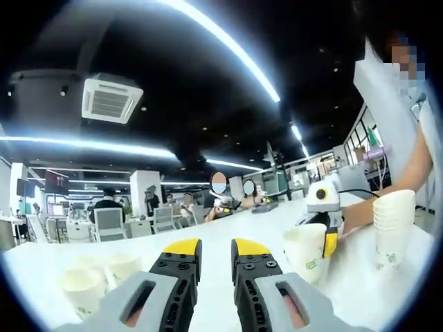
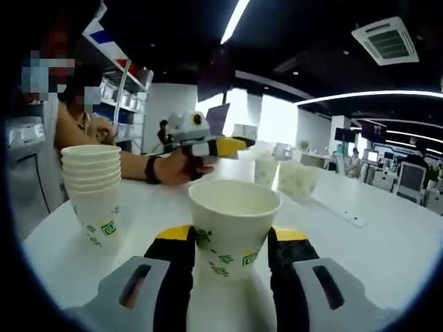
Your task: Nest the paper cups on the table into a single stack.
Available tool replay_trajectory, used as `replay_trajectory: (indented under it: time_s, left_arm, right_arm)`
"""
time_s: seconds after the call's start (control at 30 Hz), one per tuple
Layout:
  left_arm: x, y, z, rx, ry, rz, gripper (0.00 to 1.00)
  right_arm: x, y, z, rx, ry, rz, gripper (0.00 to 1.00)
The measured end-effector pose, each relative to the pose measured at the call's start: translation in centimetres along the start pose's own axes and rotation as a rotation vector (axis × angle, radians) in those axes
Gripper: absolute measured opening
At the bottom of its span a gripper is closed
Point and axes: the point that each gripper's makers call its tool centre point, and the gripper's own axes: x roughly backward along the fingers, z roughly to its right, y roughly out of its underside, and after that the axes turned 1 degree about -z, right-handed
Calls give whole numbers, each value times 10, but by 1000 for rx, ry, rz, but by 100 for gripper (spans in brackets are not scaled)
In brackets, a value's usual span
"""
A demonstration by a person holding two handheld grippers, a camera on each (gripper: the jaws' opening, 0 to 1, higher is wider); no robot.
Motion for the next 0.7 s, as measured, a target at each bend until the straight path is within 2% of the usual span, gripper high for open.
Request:
replay_trajectory:
  time_s: [0.2, 0.3, 0.37, 0.7]
  left_arm:
    - [-1, 2, 2, 1, 9, -5, 18]
    - [-1, 1, 2, -6, 8, -5, 19]
    - [-1, 2, 0, -6, 2, -6, 19]
    - [-1, 1, -1, 6, 4, 4, 20]
  right_arm:
    - [10, -15, 10, -28, 26, 52, 44]
    - [20, -32, 9, -36, 36, 117, 44]
    - [23, -38, 12, -43, 46, 132, 44]
    - [20, -38, 9, -57, 40, 139, 44]
